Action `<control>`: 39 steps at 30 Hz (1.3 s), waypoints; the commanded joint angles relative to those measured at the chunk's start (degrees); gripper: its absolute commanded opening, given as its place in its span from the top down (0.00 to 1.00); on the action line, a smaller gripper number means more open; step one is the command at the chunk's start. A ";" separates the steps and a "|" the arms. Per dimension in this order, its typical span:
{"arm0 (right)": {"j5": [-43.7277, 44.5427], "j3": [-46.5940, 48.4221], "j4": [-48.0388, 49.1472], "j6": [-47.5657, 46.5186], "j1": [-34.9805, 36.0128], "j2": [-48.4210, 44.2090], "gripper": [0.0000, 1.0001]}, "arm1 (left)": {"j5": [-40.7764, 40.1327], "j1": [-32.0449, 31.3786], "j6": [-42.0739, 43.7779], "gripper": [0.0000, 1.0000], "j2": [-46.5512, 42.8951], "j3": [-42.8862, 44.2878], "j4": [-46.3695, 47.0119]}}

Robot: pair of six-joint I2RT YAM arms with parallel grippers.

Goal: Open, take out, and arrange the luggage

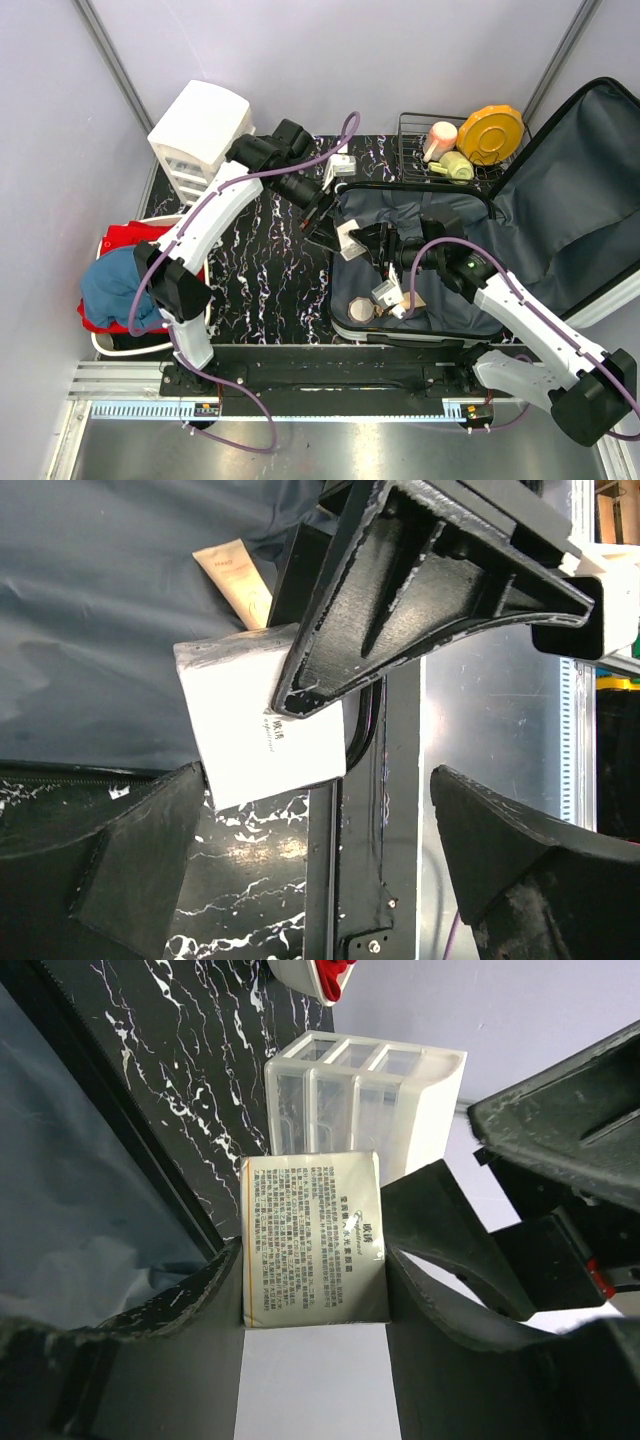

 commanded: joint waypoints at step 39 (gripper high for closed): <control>18.62 0.03 20.17 22.75 2.31 0.56 0.00 | -22.18 12.89 -10.04 0.76 -5.86 1.13 10.82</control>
